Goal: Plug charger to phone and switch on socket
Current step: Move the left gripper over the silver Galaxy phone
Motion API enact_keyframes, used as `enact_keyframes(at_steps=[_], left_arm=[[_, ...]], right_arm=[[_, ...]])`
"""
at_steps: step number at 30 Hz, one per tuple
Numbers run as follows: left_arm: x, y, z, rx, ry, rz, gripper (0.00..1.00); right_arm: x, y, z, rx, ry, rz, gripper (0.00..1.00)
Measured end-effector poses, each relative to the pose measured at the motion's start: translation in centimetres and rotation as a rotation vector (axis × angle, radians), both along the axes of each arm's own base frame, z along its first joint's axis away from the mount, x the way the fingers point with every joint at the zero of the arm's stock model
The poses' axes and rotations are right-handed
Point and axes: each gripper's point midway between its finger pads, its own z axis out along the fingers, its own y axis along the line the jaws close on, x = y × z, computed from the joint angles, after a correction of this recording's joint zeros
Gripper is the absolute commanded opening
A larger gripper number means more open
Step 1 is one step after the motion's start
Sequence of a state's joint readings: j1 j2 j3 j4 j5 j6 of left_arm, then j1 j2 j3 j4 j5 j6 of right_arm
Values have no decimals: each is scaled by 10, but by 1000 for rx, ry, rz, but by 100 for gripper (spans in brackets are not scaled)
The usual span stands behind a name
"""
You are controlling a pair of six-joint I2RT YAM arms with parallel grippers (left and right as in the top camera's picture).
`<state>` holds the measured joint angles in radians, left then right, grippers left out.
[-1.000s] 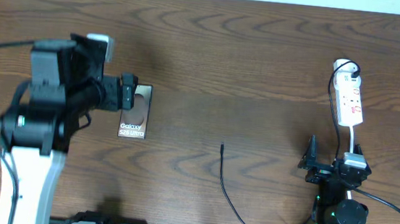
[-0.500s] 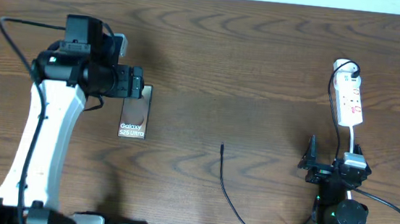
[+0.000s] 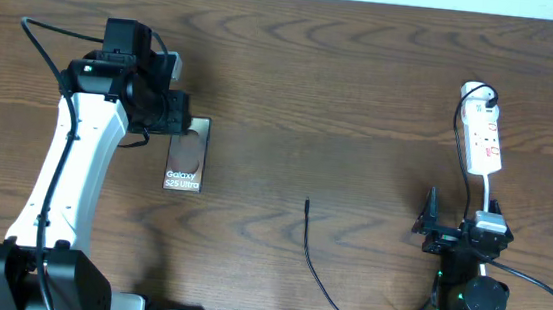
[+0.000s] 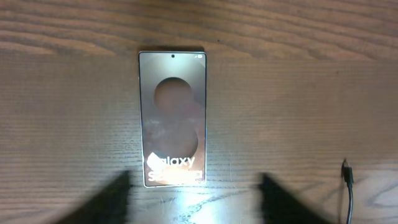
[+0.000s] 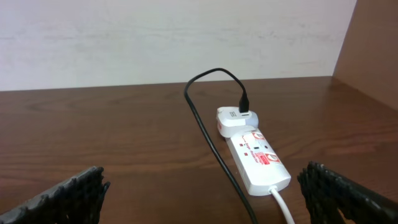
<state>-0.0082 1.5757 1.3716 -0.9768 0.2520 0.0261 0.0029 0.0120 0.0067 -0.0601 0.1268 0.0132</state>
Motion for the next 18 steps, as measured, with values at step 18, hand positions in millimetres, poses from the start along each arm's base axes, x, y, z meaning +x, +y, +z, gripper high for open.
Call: enact_keyframes(at_steps=[18], left_arm=[[4,9,-11,49,2,26,98]], right_arm=[[0,0,0,0,0,0,99]])
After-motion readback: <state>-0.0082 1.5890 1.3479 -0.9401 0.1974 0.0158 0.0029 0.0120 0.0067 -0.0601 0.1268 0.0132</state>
